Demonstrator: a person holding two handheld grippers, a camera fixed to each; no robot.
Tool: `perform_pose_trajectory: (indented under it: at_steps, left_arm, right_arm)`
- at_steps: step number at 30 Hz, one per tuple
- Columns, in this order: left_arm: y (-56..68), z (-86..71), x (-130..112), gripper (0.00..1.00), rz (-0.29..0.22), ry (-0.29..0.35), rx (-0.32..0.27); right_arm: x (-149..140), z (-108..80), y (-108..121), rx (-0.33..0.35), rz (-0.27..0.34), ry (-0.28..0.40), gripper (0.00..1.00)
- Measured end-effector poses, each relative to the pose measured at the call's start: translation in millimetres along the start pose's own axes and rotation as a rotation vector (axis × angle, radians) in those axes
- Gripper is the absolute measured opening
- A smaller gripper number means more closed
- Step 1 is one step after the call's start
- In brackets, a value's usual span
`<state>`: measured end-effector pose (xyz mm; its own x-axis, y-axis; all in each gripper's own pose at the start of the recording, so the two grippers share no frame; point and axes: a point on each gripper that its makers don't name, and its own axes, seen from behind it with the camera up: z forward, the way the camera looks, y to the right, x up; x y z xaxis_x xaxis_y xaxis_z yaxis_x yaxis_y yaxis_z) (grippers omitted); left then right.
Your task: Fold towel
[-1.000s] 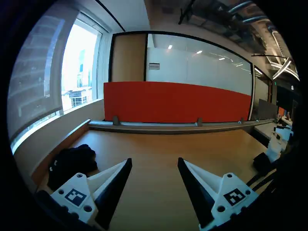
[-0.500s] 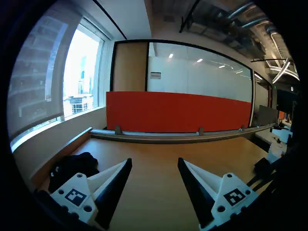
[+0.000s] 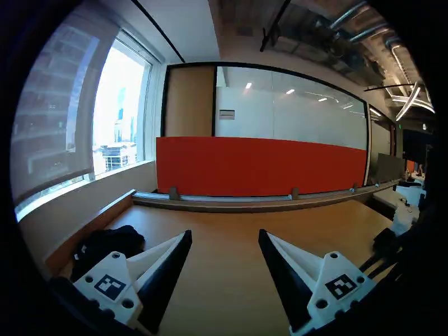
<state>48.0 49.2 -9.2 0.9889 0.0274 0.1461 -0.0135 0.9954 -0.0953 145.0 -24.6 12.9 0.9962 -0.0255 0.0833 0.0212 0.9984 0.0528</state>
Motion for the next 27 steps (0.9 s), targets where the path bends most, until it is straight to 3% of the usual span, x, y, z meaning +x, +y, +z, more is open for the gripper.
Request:
perform_pose_trajectory:
  at_steps: [9,18,27]
  left_arm:
    - [-8.2,3.1,-38.9,0.88,-0.010,0.010,0.019]
    - [-13.7,7.3,-69.1,0.88,0.070,0.036,0.044]
    - [-11.2,10.6,-93.3,0.88,0.099,0.076,0.048]
  right_arm:
    - [-5.4,-2.6,-10.5,0.004,0.020,0.034,1.00]
    - [-23.8,-5.1,-21.5,0.022,0.019,0.040,1.00]
    - [-32.7,-0.6,-27.7,0.033,0.003,0.042,1.00]
